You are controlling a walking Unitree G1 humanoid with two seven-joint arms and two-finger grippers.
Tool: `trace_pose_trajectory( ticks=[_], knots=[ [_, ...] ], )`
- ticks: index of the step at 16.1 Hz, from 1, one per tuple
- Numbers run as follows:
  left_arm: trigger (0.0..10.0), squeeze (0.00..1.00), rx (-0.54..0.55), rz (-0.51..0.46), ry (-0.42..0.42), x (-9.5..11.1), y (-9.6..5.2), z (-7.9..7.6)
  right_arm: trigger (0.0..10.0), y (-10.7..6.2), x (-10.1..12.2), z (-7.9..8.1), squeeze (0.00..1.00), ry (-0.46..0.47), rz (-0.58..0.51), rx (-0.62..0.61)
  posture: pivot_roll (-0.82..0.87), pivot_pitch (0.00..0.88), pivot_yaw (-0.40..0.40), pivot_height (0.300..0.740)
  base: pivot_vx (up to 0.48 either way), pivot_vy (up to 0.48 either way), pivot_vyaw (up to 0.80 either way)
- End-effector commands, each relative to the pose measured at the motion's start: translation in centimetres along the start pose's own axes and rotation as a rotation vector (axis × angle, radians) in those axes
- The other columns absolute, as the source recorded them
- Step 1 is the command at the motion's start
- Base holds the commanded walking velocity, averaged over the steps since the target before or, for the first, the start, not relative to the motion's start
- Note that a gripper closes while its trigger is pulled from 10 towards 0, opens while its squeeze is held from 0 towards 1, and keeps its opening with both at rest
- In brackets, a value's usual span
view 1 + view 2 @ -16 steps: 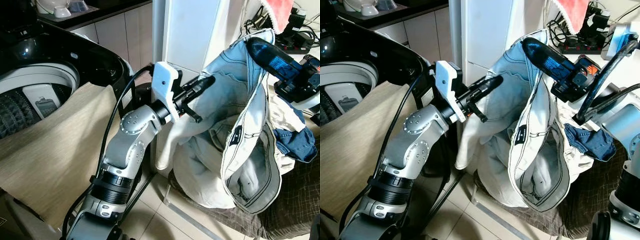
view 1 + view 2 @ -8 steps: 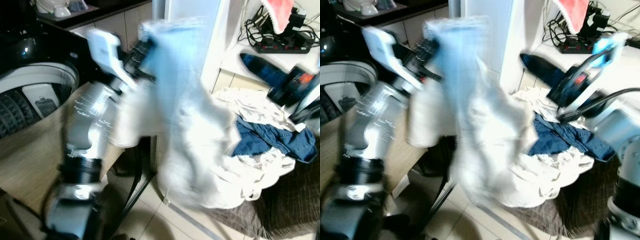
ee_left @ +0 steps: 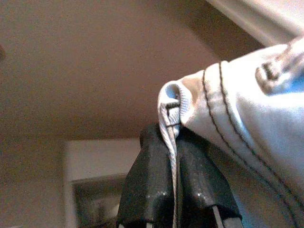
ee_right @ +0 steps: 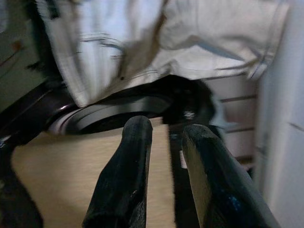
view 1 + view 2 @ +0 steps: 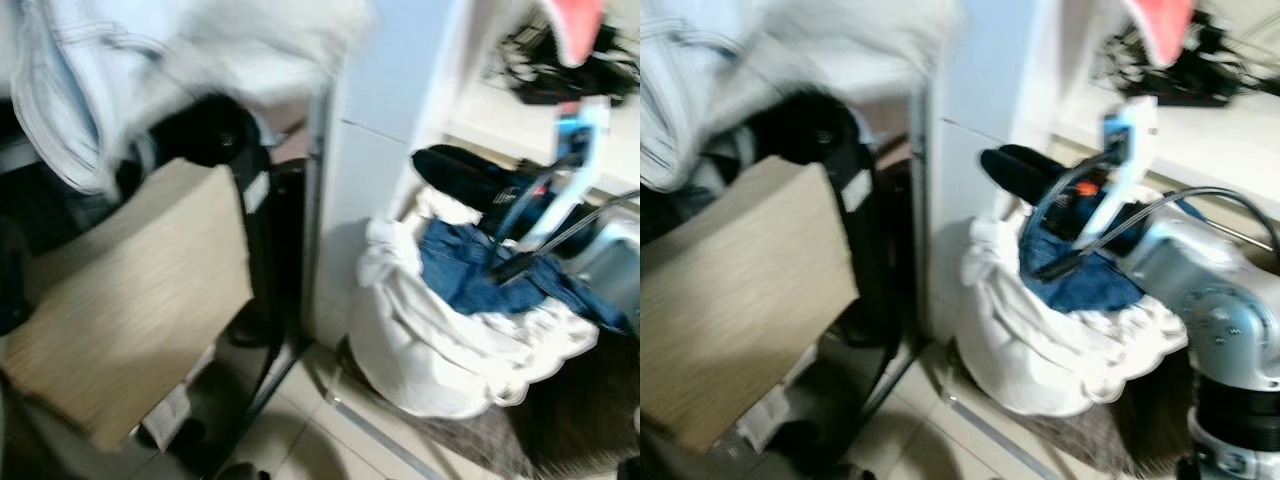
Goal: Clothes washing
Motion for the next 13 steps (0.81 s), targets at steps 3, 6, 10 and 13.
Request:
trace_pose_trajectory(
  ticks=[3, 6, 10, 13],
  knots=[
    [0.0, 0.0, -0.043, 0.261, 0.236, -6.5, -2.5, -0.8, 10.0, 0.5, -0.5, 1.5, 0.0, -0.064, 0.029, 0.034, -0.1, 0.0, 0.001, 0.74, 0.0, 0.0, 0.0],
    [4.1, 0.0, -0.214, 0.721, 0.231, -13.7, -8.5, -3.0, 10.0, 1.1, -1.4, 2.6, 0.0, -0.074, 0.074, 0.081, -0.1, 0.0, -0.001, 0.74, 0.0, 0.0, 0.0],
    [10.0, 1.0, -0.242, 1.16, 0.146, -18.4, -15.9, -2.8, 10.0, 1.4, -2.8, 3.3, 0.0, -0.123, 0.177, 0.105, -0.1, 0.0, -0.004, 0.74, 0.0, 0.0, 0.0],
    [10.0, 1.0, -0.242, 1.316, 0.0, -19.0, -18.0, -2.1, 10.0, 1.6, -3.7, 3.6, 0.0, -0.133, 0.224, 0.116, -0.09, 0.0, -0.009, 0.74, 0.0, 0.0, 0.0]
  ],
)
Point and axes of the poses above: a point about 5 cm out from each wrist's last joint towards the gripper, its own y axis pointing out of the wrist towards the gripper, its own x axis along the axis of the wrist's last joint, z = x × y, the point moved 1 cm from there along y, pointing out of the wrist towards the gripper, and after that the axes turned 13 degrees about -y, right-handed, at the moved point
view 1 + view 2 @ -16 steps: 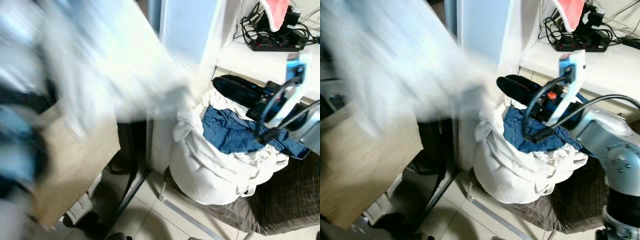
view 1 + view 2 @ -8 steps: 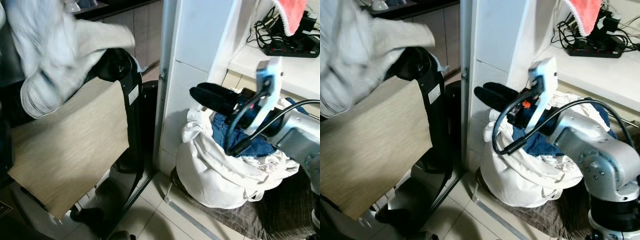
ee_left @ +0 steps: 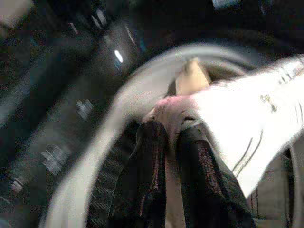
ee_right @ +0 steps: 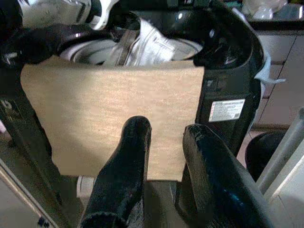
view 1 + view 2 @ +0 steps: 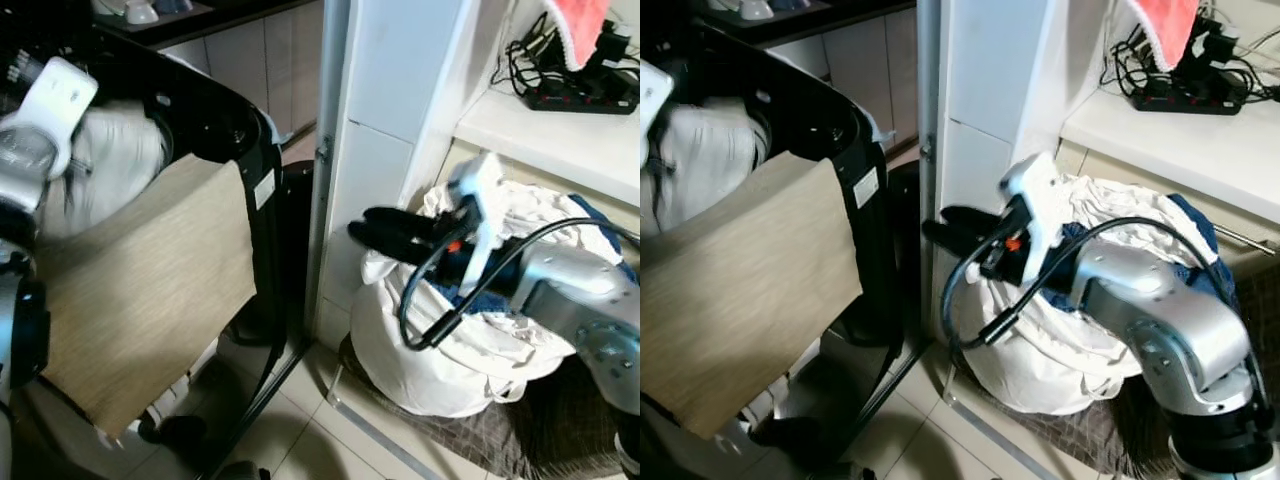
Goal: Clothes washing
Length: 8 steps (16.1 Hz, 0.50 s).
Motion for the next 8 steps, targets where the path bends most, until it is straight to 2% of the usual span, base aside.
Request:
trace_pose_trajectory(
  ticks=[1, 3, 4, 5, 6, 7, 8],
  knots=[
    [10.0, 1.0, -0.044, -0.028, -0.058, 1.1, -0.2, 0.2, 10.0, -0.2, -0.2, -0.1, 0.0, -0.015, 0.025, -0.003, -0.09, 0.0, -0.011, 0.74, 0.0, 0.0, 0.0],
    [10.0, 1.0, -0.068, -0.048, -0.08, 1.6, -0.3, 0.1, 10.0, -0.2, -0.8, -0.5, 0.0, -0.018, 0.061, -0.022, -0.09, 0.0, -0.012, 0.74, 0.0, 0.0, 0.0],
    [10.0, 1.0, -0.07, -0.093, -0.098, 2.4, -0.4, 0.0, 10.0, -0.2, -1.2, -1.1, 0.0, -0.021, 0.088, -0.065, -0.09, 0.0, -0.012, 0.74, 0.0, 0.0, 0.0],
    [10.0, 1.0, -0.128, -0.164, -0.123, 3.6, -0.4, -0.9, 10.0, -0.2, -2.0, -2.1, 0.0, -0.031, 0.135, -0.143, -0.09, 0.0, -0.012, 0.74, 0.0, 0.0, 0.0],
    [10.0, 0.96, -0.227, -0.293, -0.189, 5.4, -0.7, -2.6, 10.0, -0.3, -3.2, -3.8, 0.0, -0.032, 0.197, -0.281, -0.09, 0.0, -0.011, 0.74, 0.0, 0.0, 0.0],
    [10.0, 0.0, -0.312, -0.38, -0.238, 6.5, -1.0, -3.9, 10.0, -0.5, -4.1, -5.0, 0.0, -0.016, 0.23, -0.38, -0.09, 0.0, -0.011, 0.74, 0.0, 0.0, 0.0],
    [10.0, 0.0, -0.497, -0.596, -0.384, 9.0, -2.5, -7.0, 10.0, -1.7, -6.2, -8.2, 0.0, 0.005, 0.314, -0.642, -0.1, 0.0, -0.011, 0.74, 0.0, 0.0, 0.0]
  ],
)
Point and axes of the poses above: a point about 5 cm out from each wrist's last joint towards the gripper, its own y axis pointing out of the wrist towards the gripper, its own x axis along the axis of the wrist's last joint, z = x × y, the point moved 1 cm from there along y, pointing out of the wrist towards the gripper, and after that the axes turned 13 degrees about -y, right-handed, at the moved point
